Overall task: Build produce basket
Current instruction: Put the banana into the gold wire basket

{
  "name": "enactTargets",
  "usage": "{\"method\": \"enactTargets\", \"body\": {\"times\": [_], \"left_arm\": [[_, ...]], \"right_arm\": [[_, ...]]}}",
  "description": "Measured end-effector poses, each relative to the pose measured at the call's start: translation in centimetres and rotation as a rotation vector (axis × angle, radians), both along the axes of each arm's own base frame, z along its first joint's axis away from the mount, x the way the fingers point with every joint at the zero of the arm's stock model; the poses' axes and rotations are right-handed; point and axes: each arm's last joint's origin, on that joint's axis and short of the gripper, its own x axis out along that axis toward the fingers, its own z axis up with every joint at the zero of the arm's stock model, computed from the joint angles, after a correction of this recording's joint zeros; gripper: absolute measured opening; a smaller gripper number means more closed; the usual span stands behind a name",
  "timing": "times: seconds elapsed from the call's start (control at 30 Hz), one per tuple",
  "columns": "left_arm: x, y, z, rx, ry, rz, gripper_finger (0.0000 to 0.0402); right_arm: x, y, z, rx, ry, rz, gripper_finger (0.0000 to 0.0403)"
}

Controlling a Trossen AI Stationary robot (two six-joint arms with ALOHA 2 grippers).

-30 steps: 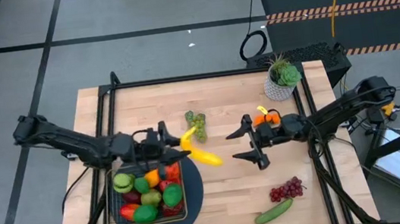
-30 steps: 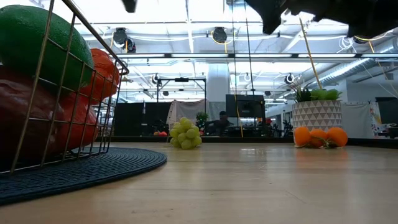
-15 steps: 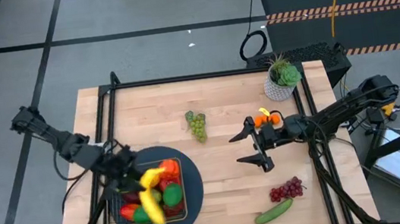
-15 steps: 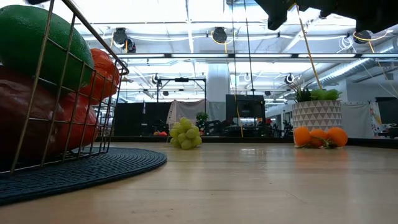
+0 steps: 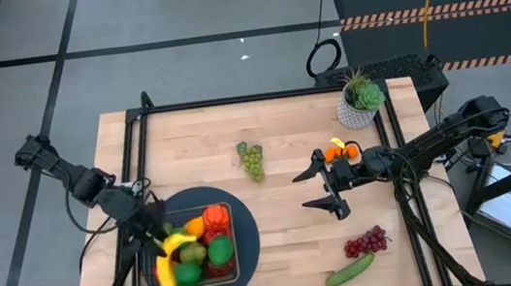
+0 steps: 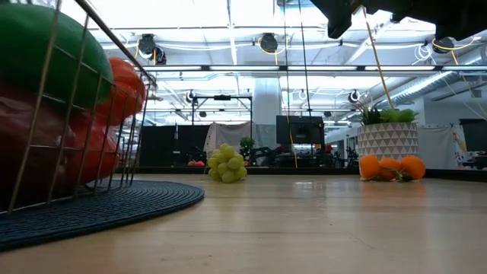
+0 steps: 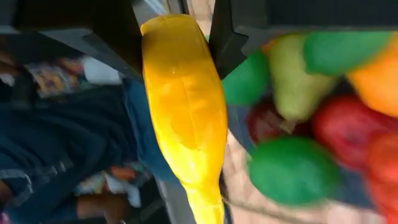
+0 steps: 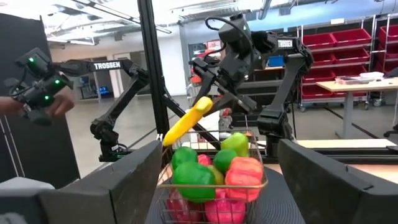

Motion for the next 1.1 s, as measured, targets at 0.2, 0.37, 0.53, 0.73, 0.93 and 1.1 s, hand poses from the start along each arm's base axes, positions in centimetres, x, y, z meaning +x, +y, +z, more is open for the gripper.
{"method": "enactTargets", "body": {"times": [0.2,0.37,0.53,0.73,0.93,1.1], "left_arm": [[-0.2,0.9,0.1,0.010,0.063,-0.043,0.0148],[0.3,1.7,-0.1,0.064,0.026,-0.018,0.0167],[0.5,2.1,-0.4,0.098,0.042,-0.023,0.0173],[0.4,2.6,-0.5,0.079,0.061,-0.026,0.0174],[-0.2,3.6,1.2,0.145,0.036,-0.020,0.0147],[-1.0,4.5,4.1,0.182,0.011,0.006,0.0140]], "right_arm": [[0.0,0.0,-0.2,-0.030,0.017,-0.003,0.0313],[0.0,0.0,-0.3,-0.043,0.020,-0.005,0.0313],[0.0,0.0,-0.3,-0.040,0.021,-0.004,0.0313],[0.0,0.0,-0.3,-0.036,0.022,-0.003,0.0313],[0.0,0.0,-0.3,-0.048,0.019,-0.005,0.0313],[0.0,0.0,-0.3,-0.054,0.018,-0.005,0.0313]]}}
